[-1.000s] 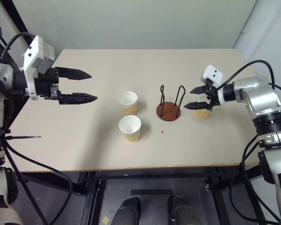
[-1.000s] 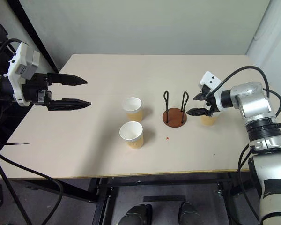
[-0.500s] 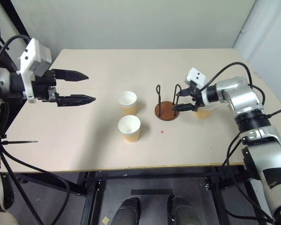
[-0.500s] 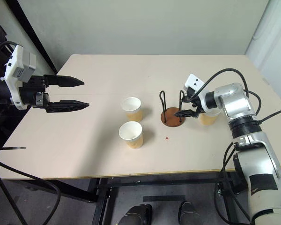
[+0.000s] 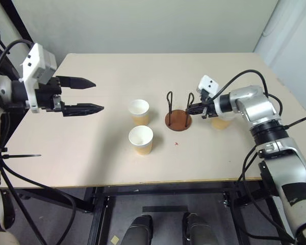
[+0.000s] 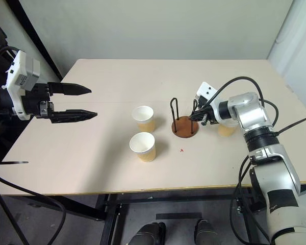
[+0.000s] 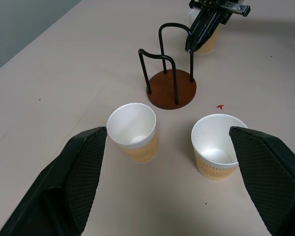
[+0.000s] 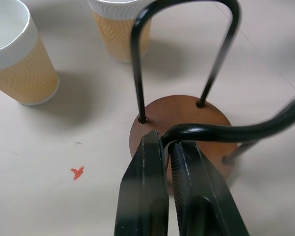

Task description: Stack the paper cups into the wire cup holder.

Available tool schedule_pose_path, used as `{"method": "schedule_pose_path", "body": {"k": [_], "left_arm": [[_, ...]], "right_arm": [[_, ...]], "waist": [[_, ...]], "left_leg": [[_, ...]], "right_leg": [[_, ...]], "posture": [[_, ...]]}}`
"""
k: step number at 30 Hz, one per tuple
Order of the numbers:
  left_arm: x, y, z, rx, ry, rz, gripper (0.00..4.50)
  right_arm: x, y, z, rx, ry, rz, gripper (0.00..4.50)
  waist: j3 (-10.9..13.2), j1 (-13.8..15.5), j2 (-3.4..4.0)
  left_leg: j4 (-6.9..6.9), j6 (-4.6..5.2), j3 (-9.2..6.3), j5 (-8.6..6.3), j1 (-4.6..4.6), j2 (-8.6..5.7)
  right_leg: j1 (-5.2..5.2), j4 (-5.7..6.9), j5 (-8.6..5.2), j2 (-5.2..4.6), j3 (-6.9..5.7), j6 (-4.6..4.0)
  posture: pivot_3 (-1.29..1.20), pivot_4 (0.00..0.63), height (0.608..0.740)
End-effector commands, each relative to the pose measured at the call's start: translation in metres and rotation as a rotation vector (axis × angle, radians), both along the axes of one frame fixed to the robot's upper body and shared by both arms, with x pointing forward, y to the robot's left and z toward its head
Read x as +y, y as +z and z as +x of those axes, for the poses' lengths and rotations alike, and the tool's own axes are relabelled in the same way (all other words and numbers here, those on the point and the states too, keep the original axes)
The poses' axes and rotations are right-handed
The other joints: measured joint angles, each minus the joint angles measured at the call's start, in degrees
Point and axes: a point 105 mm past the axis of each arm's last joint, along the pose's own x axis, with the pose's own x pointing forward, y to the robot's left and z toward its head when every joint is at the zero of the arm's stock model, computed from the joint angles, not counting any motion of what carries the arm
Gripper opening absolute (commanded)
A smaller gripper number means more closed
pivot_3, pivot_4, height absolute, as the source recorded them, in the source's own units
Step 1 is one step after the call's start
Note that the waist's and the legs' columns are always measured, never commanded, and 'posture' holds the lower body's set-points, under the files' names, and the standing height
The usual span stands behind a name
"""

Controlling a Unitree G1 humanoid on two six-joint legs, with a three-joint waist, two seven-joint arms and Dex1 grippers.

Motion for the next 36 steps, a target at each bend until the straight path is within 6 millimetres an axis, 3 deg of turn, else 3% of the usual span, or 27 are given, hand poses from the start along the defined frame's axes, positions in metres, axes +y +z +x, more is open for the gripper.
{"method": "schedule_pose_path", "body": {"k": [1, 6, 9, 15, 21, 29, 32, 36], "left_arm": [[0.003, 0.014, -0.005, -0.057, 0.005, 0.000, 4.30], [0.002, 0.012, -0.008, -0.026, -0.009, 0.009, 4.30], [-0.001, 0.008, -0.019, 0.041, -0.059, 0.031, 4.30], [-0.004, -0.001, -0.030, 0.110, -0.105, 0.067, 4.30], [-0.009, -0.004, -0.031, 0.126, -0.125, 0.072, 4.30], [-0.010, -0.002, -0.030, 0.118, -0.124, 0.074, 4.30], [-0.010, -0.002, -0.030, 0.115, -0.120, 0.074, 4.30], [-0.010, -0.003, -0.030, 0.114, -0.117, 0.071, 4.30]], "right_arm": [[0.006, 0.010, -0.003, -0.038, 0.018, 0.024, 0.02], [0.003, 0.021, -0.015, -0.027, 0.061, 0.051, 0.02], [0.000, 0.027, -0.041, 0.018, 0.148, 0.044, 0.02], [-0.014, 0.012, -0.068, 0.079, 0.197, -0.036, 0.02], [-0.014, 0.001, -0.078, 0.112, 0.211, -0.057, 0.02], [-0.020, -0.022, -0.069, 0.106, 0.180, -0.145, 0.02], [-0.023, -0.028, -0.070, 0.117, 0.180, -0.160, 0.80], [-0.025, -0.030, -0.068, 0.119, 0.171, -0.168, 2.18]], "waist": [[0.0, 0.0, 0.00], [0.0, 0.0, 0.00], [0.0, 0.1, 0.00], [0.0, 0.1, -0.01], [0.0, 0.0, -0.02], [0.0, -0.1, -0.03], [0.0, -0.1, -0.07], [0.0, -0.1, -0.06]], "left_leg": [[0.00, 0.00, 0.00, 0.00, 0.00, 0.00], [0.00, -0.01, 0.00, 0.00, 0.00, 0.00], [0.01, -0.01, 0.00, 0.00, -0.10, 0.00], [0.02, 0.05, 0.01, -0.04, -0.12, -0.01], [0.03, 0.05, 0.01, 0.13, 0.00, 0.01], [0.00, -0.02, 0.01, 0.18, 0.32, 0.03], [-0.02, -0.07, -0.01, 0.15, 0.37, 0.03], [-0.02, -0.08, 0.00, 0.14, 0.28, 0.01]], "right_leg": [[0.00, 0.00, 0.00, 0.00, 0.00, 0.00], [0.00, 0.00, 0.01, 0.00, 0.00, -0.01], [-0.04, -0.03, 0.00, 0.00, -0.04, -0.02], [-0.04, -0.03, -0.18, 0.00, -0.07, -0.31], [0.00, 0.15, -0.18, 0.01, -0.03, -0.30], [0.20, 0.30, -0.18, 0.03, 0.01, -0.32], [0.26, 0.28, -0.18, 0.03, 0.02, -0.32], [0.20, 0.24, -0.18, 0.03, 0.05, -0.32]], "posture": [[0.00, 0.150, 0.740], [0.00, 0.150, 0.740], [0.00, 0.150, 0.740], [0.00, 0.150, 0.740], [0.00, 0.150, 0.740], [0.00, 0.150, 0.740], [0.00, 0.150, 0.740], [0.00, 0.150, 0.740]]}}
